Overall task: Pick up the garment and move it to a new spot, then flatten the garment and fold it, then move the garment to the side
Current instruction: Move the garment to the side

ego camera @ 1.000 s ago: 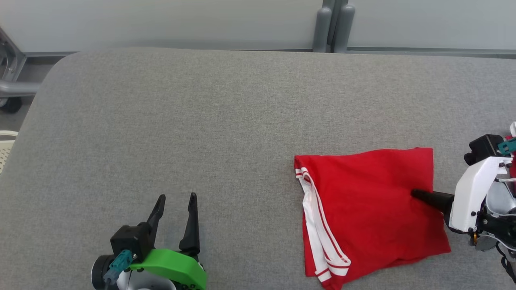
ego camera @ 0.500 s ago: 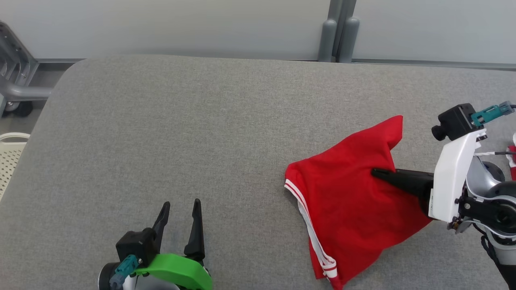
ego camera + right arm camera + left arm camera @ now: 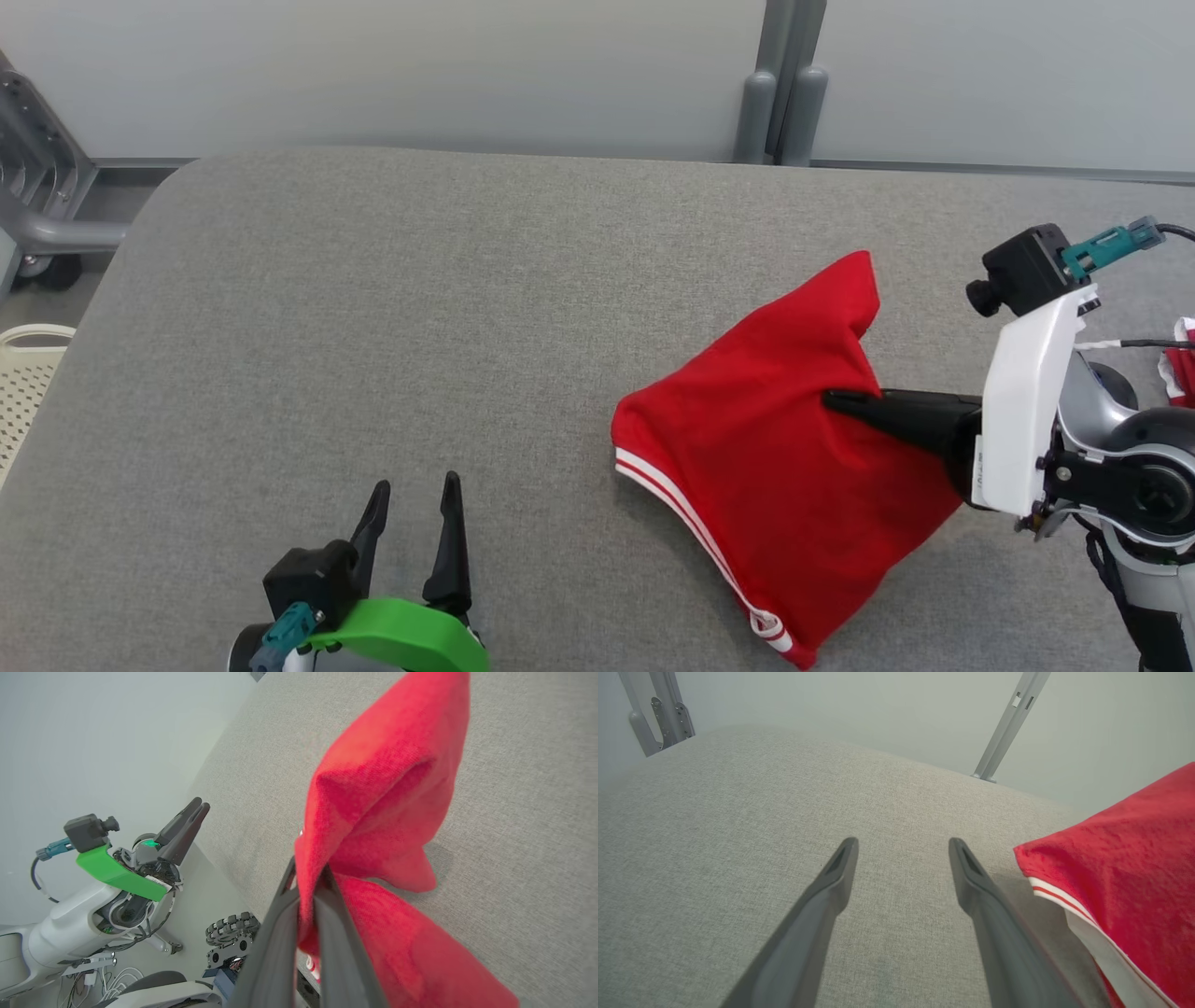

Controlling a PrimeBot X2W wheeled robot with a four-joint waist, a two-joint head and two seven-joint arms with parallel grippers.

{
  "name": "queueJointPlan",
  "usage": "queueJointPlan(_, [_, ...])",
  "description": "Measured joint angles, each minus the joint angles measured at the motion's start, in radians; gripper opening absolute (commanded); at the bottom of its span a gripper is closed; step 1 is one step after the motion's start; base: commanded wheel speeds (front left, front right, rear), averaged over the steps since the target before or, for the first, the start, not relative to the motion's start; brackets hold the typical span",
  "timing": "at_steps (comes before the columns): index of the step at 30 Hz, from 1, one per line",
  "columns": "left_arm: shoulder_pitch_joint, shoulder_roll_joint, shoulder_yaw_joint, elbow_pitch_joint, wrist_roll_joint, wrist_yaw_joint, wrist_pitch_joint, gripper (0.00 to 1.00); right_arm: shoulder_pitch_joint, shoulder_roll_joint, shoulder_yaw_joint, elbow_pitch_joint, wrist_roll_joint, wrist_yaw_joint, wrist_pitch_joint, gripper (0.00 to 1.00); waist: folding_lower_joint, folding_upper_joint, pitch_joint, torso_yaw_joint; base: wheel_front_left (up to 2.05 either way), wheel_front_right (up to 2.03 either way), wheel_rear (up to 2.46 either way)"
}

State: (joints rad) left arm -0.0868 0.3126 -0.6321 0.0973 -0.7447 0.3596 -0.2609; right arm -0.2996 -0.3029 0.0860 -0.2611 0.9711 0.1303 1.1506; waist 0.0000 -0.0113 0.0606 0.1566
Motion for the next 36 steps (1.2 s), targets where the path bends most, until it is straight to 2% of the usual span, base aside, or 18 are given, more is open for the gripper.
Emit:
queueJointPlan(4, [0.009, -0.01, 0.001, -0.001, 0.004, -0.004, 0.0, 1.0, 0.006, 0.004, -0.051, 0.006, -0.04, 0.0, 0.017, 0.0, 0.0, 0.0, 0.002, -0.008, 0.0, 0.0, 0.0])
queueJointPlan(10, [0.01, -0.007, 0.006, 0.001, 0.012, -0.009, 0.0, 1.0, 0.025, -0.037, -0.128, 0.077, -0.127, 0.0, -0.004, 0.0, 0.0, 0.0, 0.017, -0.032, 0.0, 0.0, 0.0])
queueJointPlan(21, [-0.007, 0.027, 0.005, -0.019, 0.032, -0.006, 0.016, 1.0, 0.078, -0.105, -0.164, 0.232, -0.214, 0.0, -0.201, 0.0, 0.0, 0.0, 0.042, -0.148, 0.0, 0.0, 0.0])
queueJointPlan(29, [-0.053, 0.05, -0.006, -0.056, 0.061, 0.007, 0.049, 1.0, 0.1, -0.14, -0.079, 0.316, -0.228, 0.0, -0.375, 0.0, 0.0, 0.0, 0.073, -0.275, 0.0, 0.0, 0.0])
queueJointPlan(36, [-0.085, 0.059, -0.011, -0.069, 0.079, 0.011, 0.054, 1.0, 0.004, -0.215, 0.04, 0.37, -0.289, 0.0, -0.49, 0.0, 0.0, 0.0, 0.129, -0.308, 0.0, 0.0, 0.0])
